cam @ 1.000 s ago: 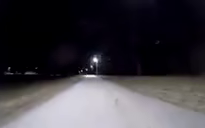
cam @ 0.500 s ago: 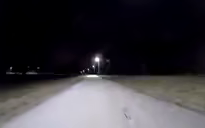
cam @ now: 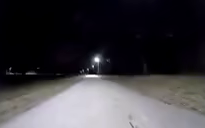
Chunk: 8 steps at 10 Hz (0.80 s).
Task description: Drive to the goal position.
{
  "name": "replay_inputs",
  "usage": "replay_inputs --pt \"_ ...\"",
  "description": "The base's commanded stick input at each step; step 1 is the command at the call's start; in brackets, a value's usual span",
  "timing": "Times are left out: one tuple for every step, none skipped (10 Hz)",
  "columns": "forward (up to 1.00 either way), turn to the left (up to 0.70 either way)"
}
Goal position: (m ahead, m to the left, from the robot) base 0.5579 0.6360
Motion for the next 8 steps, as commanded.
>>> replay_inputs --pt "1.0 0.0" --pt "1.0 0.0" --pt "1.0 0.0" --pt "1.0 0.0" --pt "1.0 0.0" --pt "1.0 0.0" --pt "1.0 0.0" --pt "1.0 0.0"
